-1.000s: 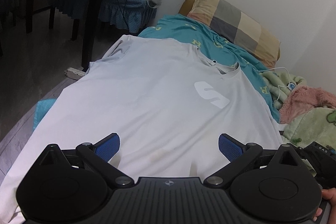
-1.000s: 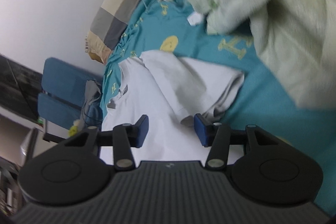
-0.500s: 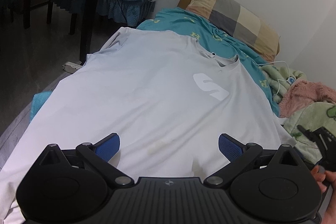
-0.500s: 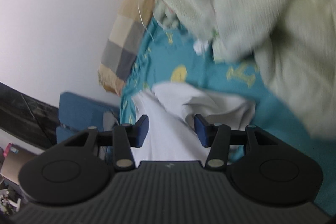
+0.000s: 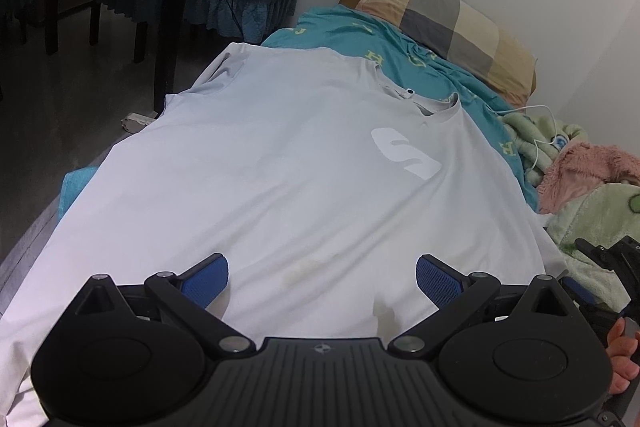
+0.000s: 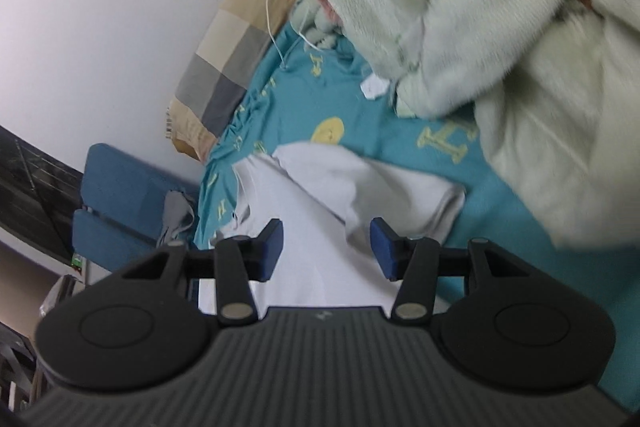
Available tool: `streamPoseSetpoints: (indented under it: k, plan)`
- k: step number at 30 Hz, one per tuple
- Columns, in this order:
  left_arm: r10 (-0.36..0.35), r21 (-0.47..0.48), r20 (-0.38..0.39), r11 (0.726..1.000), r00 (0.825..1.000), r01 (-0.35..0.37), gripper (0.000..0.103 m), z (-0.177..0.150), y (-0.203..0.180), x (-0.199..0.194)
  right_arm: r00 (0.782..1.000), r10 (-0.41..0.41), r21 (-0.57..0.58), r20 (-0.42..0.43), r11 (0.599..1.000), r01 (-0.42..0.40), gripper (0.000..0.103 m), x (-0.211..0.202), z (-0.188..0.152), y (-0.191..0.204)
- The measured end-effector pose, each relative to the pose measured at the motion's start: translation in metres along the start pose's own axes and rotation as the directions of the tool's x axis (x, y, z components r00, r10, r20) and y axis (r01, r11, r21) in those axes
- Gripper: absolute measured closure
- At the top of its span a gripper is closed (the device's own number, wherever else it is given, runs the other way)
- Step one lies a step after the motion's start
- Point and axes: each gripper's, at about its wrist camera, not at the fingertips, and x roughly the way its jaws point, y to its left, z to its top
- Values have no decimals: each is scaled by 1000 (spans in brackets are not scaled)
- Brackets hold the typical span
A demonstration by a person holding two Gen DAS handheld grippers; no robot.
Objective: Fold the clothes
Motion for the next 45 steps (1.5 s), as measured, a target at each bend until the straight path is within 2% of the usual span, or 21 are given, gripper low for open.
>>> streamPoseSetpoints:
  k: [4,7,11,12,14,16,23,28,33,39,42,45]
  plan:
    - [-10,-11,-11,1000,1000,10,2,0,1,1,999,6,32,-36,999,-4,52,2,-8,-5]
    - [-13,-18,-11,1000,1000,13,2,0,1,1,1000,11,47,-7,999,-11,52,11,-3,-10]
    - [-18,-30,-9,999,1000,18,2,1,2,1,999,-22,-53,30,998,24,55,31,10,-6]
    - [-21,-31,-8,999,1000,21,2,1,2,1,999,-25,-52,23,998,26,76,37,12,-6]
    - [-24,-31,-2,999,1000,23,2,3,1,0,999,-47,-51,12,998,48,96,48,15,1]
    - [-18,-28,8,999,1000,18,2,4,0,-2,998,-42,-113,48,992,47,99,52,19,21]
    - [-39,-63,47,997,998,42,2,15,6,-14,987,-7,-265,158,963,49,99,47,46,122]
    - [-14,-109,111,994,994,26,2,33,20,-32,980,15,-349,196,936,56,99,47,45,183]
    - [65,-144,187,989,980,-38,2,55,42,-53,986,74,-431,150,902,-3,99,65,7,237]
    - [172,-193,245,973,954,-126,2,75,76,-74,994,107,-539,32,839,-73,99,112,-78,276]
    - [203,-207,244,966,948,-153,2,78,89,-74,996,79,-577,-35,812,-85,99,149,-126,273]
    - [207,-203,211,965,955,-164,2,78,95,-65,997,43,-612,-68,787,-76,97,181,-161,252]
